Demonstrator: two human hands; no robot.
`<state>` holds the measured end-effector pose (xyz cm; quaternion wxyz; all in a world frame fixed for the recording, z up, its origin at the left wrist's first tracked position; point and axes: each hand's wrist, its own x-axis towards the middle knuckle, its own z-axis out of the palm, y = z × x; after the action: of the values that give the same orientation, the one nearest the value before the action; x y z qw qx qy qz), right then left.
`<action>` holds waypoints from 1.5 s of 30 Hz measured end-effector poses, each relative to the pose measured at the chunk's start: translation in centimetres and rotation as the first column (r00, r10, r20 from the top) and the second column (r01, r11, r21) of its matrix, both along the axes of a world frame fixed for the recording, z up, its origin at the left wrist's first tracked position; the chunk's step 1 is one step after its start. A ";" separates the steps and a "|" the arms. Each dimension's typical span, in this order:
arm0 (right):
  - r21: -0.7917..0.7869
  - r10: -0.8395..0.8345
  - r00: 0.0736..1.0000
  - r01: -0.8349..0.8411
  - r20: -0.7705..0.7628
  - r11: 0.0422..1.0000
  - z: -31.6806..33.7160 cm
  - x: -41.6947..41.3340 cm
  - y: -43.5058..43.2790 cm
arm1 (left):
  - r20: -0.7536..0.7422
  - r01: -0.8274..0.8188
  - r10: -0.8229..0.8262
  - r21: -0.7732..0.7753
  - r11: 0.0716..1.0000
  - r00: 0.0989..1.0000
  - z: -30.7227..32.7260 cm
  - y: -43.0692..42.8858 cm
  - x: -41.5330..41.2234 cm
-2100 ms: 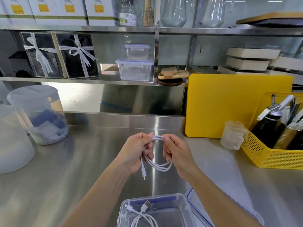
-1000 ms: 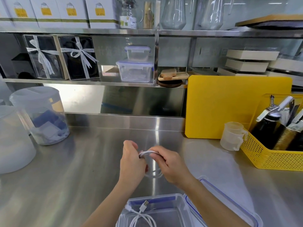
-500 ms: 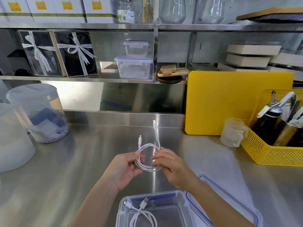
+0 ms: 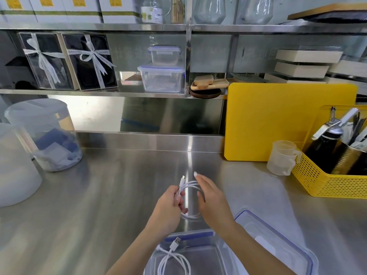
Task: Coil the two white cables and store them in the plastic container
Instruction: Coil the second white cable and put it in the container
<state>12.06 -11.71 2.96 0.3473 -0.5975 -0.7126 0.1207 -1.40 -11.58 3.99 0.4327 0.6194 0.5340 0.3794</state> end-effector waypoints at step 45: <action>0.353 -0.041 0.944 -0.082 0.327 0.932 -1.0 2.8 -1.5 | 0.246 0.336 -0.255 -0.388 0.858 0.935 0.2 -0.8 -0.7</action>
<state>14.90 -13.19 1.96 0.3262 -0.5275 -0.7766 -0.1105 -2.10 -12.39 4.21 0.6580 0.5470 0.4589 0.2392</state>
